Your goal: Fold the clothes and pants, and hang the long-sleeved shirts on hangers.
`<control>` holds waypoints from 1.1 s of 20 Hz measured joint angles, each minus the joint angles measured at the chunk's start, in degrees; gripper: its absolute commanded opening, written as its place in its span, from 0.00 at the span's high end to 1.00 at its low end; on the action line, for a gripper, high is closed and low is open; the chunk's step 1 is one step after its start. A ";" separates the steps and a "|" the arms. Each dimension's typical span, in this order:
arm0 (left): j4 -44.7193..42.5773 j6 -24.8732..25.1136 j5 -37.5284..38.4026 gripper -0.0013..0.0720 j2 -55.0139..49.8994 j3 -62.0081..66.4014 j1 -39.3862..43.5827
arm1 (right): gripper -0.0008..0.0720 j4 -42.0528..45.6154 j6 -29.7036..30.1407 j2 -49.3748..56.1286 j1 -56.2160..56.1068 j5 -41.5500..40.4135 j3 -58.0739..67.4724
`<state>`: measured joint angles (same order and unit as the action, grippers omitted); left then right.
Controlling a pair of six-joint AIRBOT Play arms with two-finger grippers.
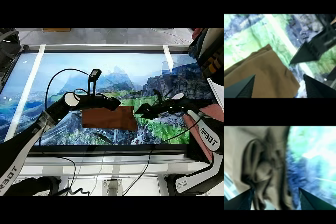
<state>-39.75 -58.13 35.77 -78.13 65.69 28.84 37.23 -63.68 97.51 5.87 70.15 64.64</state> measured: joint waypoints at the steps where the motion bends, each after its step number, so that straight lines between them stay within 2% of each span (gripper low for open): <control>1: -0.15 0.00 0.02 0.04 0.02 0.00 -0.09 | 0.13 0.00 -0.90 0.00 0.96 -0.02 0.15; 6: -0.55 0.00 0.11 0.04 0.02 0.00 -0.28 | 0.13 -0.02 -5.07 0.02 0.33 -0.22 0.39; 13: -0.59 0.00 2.16 0.04 0.02 0.00 -0.31 | 0.21 -1.49 -12.22 0.55 -10.73 -2.10 0.52; 19: -0.57 -0.46 5.16 0.04 0.02 0.00 -0.31 | 0.23 -1.53 -12.79 0.44 -14.60 -2.01 2.95; 22: -0.57 -1.44 5.84 0.04 0.02 0.00 -0.31 | 0.23 0.96 -10.56 0.37 -14.47 0.31 6.73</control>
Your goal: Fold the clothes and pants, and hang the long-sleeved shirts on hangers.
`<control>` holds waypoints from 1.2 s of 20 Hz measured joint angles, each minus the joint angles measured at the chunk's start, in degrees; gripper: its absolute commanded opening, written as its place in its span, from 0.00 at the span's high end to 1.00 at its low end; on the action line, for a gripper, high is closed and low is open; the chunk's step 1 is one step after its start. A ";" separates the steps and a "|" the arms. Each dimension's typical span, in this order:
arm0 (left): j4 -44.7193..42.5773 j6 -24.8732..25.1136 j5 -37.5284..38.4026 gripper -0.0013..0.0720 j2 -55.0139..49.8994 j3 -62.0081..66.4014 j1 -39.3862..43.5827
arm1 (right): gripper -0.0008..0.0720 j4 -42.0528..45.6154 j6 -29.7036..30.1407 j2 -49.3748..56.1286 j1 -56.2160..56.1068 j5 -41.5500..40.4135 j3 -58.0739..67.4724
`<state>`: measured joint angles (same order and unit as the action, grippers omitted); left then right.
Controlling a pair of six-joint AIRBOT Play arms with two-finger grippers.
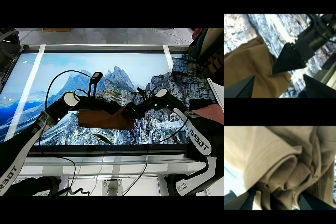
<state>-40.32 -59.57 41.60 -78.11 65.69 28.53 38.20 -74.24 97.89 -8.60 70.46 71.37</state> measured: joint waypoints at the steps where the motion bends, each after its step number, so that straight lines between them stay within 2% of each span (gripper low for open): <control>1: 0.00 -0.07 0.02 0.04 0.00 0.00 0.00 | 0.23 0.48 1.05 -0.07 0.00 1.16 1.46; 4: 0.02 -0.28 0.17 0.04 0.02 0.00 -0.07 | 0.20 1.55 3.41 -0.59 -0.44 4.09 5.64; 5: 0.02 -0.31 0.31 0.04 0.07 0.00 -0.28 | 0.13 2.36 3.93 -0.76 -0.72 4.74 6.78; 7: 0.02 -0.44 0.26 0.04 0.39 0.00 -1.22 | 0.12 4.31 4.13 -0.94 -1.62 5.16 8.17; 9: 0.02 -0.46 0.26 0.04 1.11 0.00 -2.62 | 0.01 8.85 3.10 -1.03 -3.17 4.96 8.92; 14: 0.02 -0.48 0.26 0.04 3.30 0.00 -5.81 | 0.03 24.44 -5.81 -0.28 -8.31 -1.18 9.57; 17: 0.02 -0.50 0.31 0.04 3.89 0.00 -6.45 | 0.05 30.10 -11.28 1.03 -9.57 -4.37 9.68; 20: 0.02 -0.50 0.31 0.04 4.07 0.00 -6.69 | 0.05 32.70 -14.91 2.32 -8.72 -5.70 9.68; 24: 0.02 -0.50 0.31 0.04 4.17 0.00 -6.80 | 0.18 31.45 -17.16 3.93 -4.92 -6.10 9.70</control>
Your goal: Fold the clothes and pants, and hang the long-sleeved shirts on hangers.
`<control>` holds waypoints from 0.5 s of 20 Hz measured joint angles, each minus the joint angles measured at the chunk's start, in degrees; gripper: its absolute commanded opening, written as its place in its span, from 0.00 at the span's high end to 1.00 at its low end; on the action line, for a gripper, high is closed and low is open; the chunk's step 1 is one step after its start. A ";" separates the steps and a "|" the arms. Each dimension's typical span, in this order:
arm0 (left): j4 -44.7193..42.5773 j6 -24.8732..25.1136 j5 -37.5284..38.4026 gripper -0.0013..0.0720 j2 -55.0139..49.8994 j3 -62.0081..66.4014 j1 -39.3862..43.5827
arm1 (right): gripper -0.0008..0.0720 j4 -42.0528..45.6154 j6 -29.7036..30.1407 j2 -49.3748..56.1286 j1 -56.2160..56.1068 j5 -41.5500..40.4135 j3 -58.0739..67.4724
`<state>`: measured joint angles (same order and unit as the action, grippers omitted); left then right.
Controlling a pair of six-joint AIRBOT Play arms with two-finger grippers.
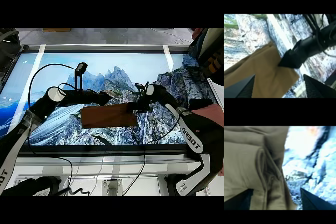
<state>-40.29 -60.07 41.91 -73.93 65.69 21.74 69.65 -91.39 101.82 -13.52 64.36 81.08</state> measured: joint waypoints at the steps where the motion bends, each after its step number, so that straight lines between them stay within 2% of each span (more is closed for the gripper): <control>1: 0.00 0.02 0.00 0.04 0.02 0.00 0.00 | 0.18 -1.77 -0.13 0.68 1.03 0.31 0.00; 4: 0.02 0.02 0.02 0.04 0.02 0.00 0.00 | 0.18 -9.90 1.99 3.45 3.87 3.32 0.13; 8: 0.00 0.02 -0.02 0.04 0.02 0.00 0.00 | 0.19 -21.86 8.83 7.17 4.48 9.07 0.00; 9: 0.00 0.02 0.00 0.04 0.02 0.00 0.00 | 0.28 -24.96 10.80 7.78 3.98 9.42 -0.02; 10: 0.00 0.02 -0.07 0.04 0.02 0.00 0.00 | 0.43 -27.28 12.37 8.22 3.37 9.20 -0.09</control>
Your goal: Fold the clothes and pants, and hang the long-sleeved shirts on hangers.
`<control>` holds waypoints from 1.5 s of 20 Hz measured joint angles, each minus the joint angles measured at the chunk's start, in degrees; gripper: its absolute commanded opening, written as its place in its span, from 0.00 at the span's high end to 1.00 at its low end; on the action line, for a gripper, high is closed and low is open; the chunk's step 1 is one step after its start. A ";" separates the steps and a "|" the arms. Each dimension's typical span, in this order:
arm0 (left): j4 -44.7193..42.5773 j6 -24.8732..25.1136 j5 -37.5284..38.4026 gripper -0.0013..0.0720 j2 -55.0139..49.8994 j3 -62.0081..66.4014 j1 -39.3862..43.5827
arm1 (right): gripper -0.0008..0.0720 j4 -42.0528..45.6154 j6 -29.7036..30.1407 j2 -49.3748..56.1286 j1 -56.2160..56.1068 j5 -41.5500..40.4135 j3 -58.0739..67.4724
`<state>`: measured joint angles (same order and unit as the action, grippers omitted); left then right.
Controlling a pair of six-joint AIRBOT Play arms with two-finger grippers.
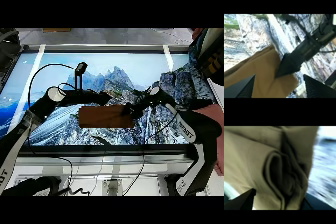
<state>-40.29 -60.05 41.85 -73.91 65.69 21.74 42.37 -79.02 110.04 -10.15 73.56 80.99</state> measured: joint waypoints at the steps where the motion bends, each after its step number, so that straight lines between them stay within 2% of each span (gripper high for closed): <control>1: 0.00 0.00 0.04 0.04 0.00 0.00 0.00 | 0.54 -1.75 1.36 0.31 -0.81 -1.01 -0.04; 2: 0.00 -0.02 0.02 0.05 0.00 0.00 -0.02 | 0.68 -3.50 2.23 0.52 -1.60 -2.51 -0.04; 3: -0.02 -0.02 0.04 0.17 0.00 0.00 -0.07 | 0.93 -5.88 2.99 0.61 -2.40 -3.78 0.02; 6: -1.70 0.00 0.07 0.97 0.42 0.00 -0.96 | 0.96 -10.69 4.26 0.70 -4.39 -7.28 0.50; 8: -5.73 0.02 0.09 0.97 1.60 0.00 -2.64 | 0.96 -12.55 4.68 0.35 -4.17 -8.52 1.75; 13: -24.24 0.17 0.17 0.97 8.61 0.00 -9.62 | 0.96 -14.45 4.96 -4.31 2.91 -8.09 5.22; 17: -36.70 0.20 0.17 0.97 16.35 0.00 -15.32 | 0.96 -14.73 3.78 -11.52 14.25 -7.19 6.05; 20: -42.64 0.22 0.17 0.97 21.24 0.00 -18.45 | 0.96 -12.63 1.86 -17.77 25.03 -4.94 6.25; 25: -46.73 0.22 0.11 0.97 26.10 0.00 -20.92 | 0.96 -0.74 -5.40 -27.39 44.26 -0.31 6.32; 30: -47.74 0.15 0.11 0.97 27.26 -0.07 -21.42 | 0.96 19.63 -19.96 -34.99 59.78 2.67 5.20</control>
<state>-88.03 -59.90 41.95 -46.65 65.63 0.32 62.00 -98.98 75.05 49.63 76.23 86.19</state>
